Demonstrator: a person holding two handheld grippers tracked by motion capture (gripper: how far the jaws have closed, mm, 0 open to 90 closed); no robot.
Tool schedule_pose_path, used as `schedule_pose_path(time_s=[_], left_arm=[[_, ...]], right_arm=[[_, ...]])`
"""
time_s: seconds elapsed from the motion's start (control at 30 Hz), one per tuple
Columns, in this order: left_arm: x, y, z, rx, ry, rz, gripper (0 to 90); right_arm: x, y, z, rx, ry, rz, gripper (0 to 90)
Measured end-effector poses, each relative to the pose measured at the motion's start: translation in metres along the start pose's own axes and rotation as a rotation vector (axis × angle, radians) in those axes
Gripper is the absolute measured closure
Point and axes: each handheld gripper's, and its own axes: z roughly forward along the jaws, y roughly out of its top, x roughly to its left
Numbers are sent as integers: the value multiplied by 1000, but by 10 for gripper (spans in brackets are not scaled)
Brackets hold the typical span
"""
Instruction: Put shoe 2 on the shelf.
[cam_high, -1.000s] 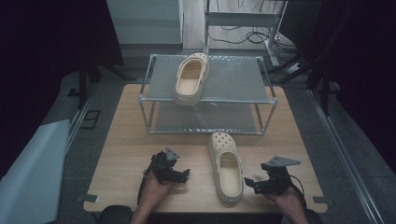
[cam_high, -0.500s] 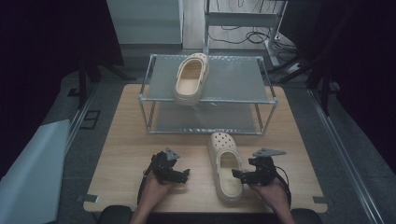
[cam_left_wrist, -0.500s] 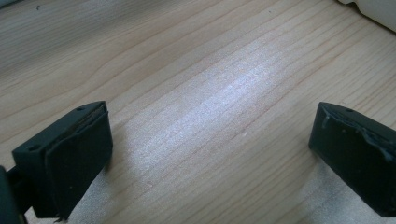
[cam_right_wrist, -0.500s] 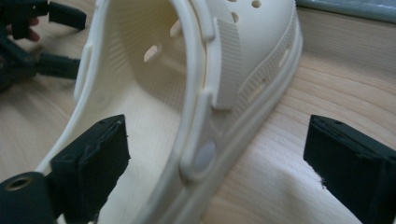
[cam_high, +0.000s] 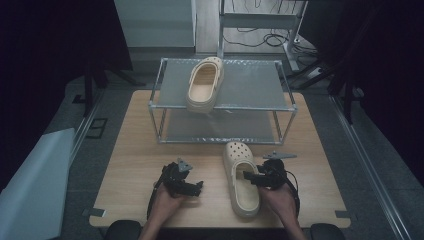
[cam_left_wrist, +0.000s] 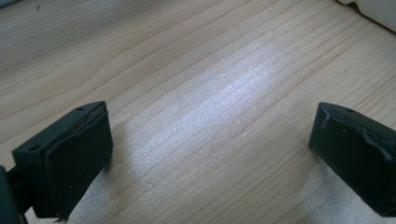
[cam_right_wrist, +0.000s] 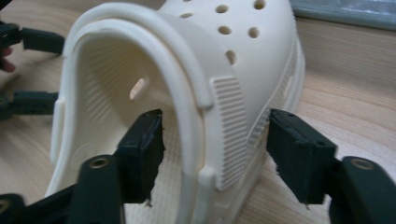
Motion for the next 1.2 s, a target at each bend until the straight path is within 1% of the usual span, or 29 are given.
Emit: schedule_pose_path(time_s=[0.03,0.07,0.1,0.13,0.17,0.23,0.27,0.3,0.33,0.4,0.47,0.57,0.6,0.63,0.7,0.8,0.87,0.93,1.03,1.07,1.1,1.2], left_arm=[[0,0,0,0,0,0,0],[0,0,0,0,0,0,0],[0,0,0,0,0,0,0],[0,0,0,0,0,0,0],[0,0,0,0,0,0,0],[0,0,0,0,1,0,0],[0,0,0,0,1,-1,0],[0,0,0,0,1,-1,0],[0,0,0,0,1,-2,0],[0,0,0,0,1,-2,0],[0,0,0,-1,1,-2,0],[0,0,0,-1,1,-2,0],[0,0,0,0,1,-2,0],[0,0,0,0,1,-3,0],[0,0,0,0,1,-3,0],[0,0,0,0,1,-3,0],[0,0,0,0,1,-2,0],[0,0,0,0,1,-2,0],[0,0,0,0,0,-2,0],[0,0,0,0,1,-3,0],[0,0,0,0,1,-3,0],[-1,0,0,-3,2,-6,0]], right_arm=[[0,1,0,4,-6,6,449],[-1,2,-1,14,-19,9,504],[-2,3,-1,22,-28,5,515],[-2,5,-1,42,-30,13,538],[-2,5,-1,42,-30,13,538],[0,7,-2,52,-49,18,582],[-1,8,-2,51,-47,21,602],[-2,8,-3,49,-44,39,617],[-4,9,-3,51,-38,43,635],[-6,10,-6,50,-61,43,701],[-8,11,-7,53,-56,52,709],[-15,11,-10,53,-29,106,720],[-18,10,-10,50,-12,128,724],[-23,10,-11,48,13,160,734],[-24,10,-11,46,22,168,736],[-29,8,-12,43,80,220,739],[-30,8,-13,44,108,235,739],[-29,9,-16,39,130,241,739],[-26,13,-22,29,145,238,739],[-24,16,-26,26,155,239,740],[-24,16,-26,26,155,239,740],[-22,25,-36,2,186,247,741]])
